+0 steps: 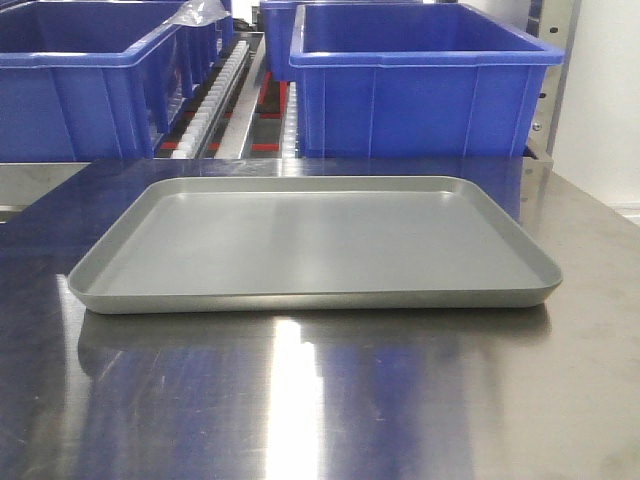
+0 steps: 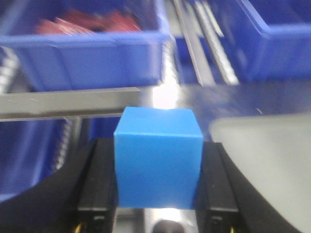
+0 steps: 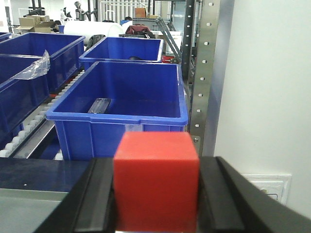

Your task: Sort and place red and blue blocks on shelf

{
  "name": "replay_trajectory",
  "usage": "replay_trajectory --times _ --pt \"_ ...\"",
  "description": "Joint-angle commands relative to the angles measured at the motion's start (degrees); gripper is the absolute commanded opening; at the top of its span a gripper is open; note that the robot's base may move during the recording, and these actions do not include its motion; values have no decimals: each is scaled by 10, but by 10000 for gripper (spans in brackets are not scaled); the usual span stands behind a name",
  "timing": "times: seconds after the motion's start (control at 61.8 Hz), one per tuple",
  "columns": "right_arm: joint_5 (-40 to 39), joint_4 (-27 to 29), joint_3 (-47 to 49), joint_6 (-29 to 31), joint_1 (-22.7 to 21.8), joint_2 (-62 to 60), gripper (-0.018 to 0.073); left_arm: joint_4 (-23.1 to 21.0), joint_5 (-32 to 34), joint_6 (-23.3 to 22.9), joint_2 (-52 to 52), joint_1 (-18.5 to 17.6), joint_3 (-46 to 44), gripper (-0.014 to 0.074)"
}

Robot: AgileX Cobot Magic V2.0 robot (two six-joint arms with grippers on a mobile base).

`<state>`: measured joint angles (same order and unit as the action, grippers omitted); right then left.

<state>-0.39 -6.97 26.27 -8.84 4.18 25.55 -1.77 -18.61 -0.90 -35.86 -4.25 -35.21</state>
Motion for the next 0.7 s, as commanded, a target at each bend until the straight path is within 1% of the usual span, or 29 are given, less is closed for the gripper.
replay_trajectory --times 0.0,0.178,0.307,0.679 --pt "-51 -1 17 3 -4 3 53 -17 92 0 40 12 19 125" --pt "-51 -1 17 3 -4 3 53 -17 163 0 102 13 92 125" --pt "-51 -1 17 3 -4 3 53 -17 225 0 128 13 121 125" --pt "-51 -1 17 3 -4 3 53 -17 230 0 133 13 123 125"
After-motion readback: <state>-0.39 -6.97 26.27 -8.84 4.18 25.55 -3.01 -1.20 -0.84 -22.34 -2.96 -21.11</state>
